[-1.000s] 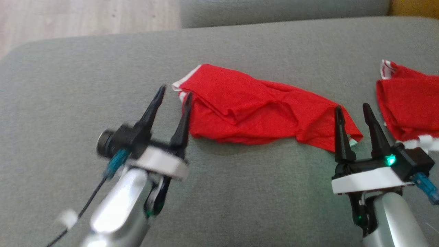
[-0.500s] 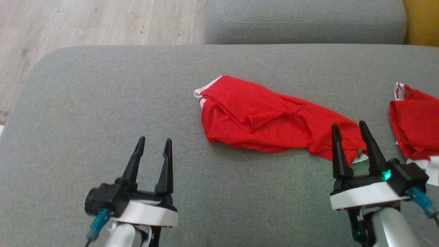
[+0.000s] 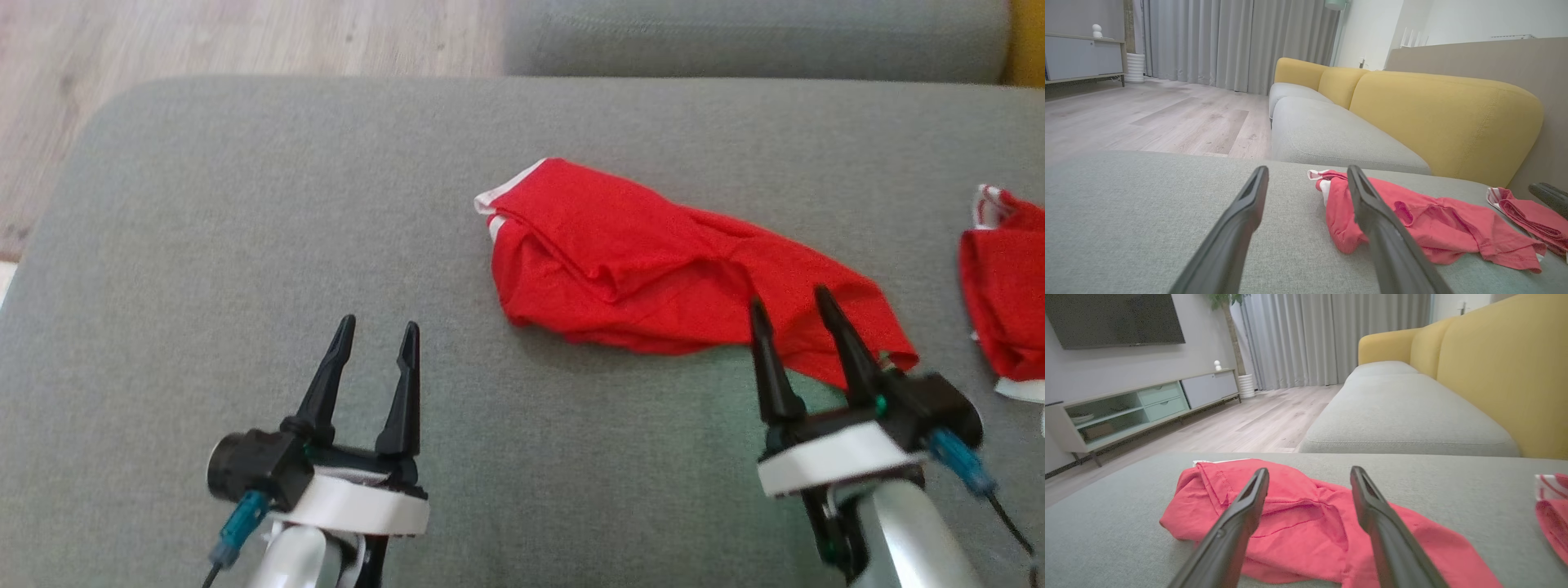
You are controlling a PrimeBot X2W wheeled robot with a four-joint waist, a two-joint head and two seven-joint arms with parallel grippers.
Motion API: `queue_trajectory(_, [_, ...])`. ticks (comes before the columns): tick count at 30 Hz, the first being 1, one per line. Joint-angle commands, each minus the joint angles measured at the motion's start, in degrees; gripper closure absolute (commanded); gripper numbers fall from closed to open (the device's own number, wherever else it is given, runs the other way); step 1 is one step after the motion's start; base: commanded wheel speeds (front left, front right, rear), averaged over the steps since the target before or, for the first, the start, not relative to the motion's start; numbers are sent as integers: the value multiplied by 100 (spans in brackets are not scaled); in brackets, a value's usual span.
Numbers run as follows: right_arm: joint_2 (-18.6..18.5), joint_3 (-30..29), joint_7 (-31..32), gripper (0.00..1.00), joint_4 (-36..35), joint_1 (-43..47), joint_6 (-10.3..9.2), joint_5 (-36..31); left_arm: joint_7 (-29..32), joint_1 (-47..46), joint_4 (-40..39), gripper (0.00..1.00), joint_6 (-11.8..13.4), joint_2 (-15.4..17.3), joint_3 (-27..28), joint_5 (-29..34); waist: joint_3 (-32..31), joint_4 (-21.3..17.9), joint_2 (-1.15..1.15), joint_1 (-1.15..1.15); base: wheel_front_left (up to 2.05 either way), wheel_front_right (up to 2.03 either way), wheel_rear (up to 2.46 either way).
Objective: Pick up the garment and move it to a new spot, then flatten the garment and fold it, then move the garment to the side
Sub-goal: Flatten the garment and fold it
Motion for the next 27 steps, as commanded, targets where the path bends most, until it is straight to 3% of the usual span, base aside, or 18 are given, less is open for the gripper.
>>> queue_trajectory(1, [-126,275,-62,0,-79,-477,-5,-93,-29,-320,-153,0,-26,-6,129,-33,146,100,0,0,0,0,0])
queue_trajectory(14, [-479,1595,-58,0,1603,-1854,-5,-268,-29,-640,-104,0,129,-9,-326,-362,667,650,0,0,0,0,0])
queue_trajectory(23, [-376,1694,58,0,2926,-2434,-5,-264,-29,-688,-101,0,206,-9,-400,-445,718,864,0,0,0,0,0])
queue_trajectory(24, [-368,1706,52,59,3016,-2484,-5,-240,-29,-679,-99,0,209,-9,-398,-444,714,862,0,0,0,0,0])
queue_trajectory(25, [-362,1717,43,100,3091,-2531,-5,-215,-29,-670,-92,0,212,-9,-392,-442,707,854,0,0,0,0,0])
queue_trajectory(27, [-359,1718,14,100,3179,-2620,-5,-163,-29,-654,-74,0,217,-9,-365,-432,690,818,0,0,0,0,0])
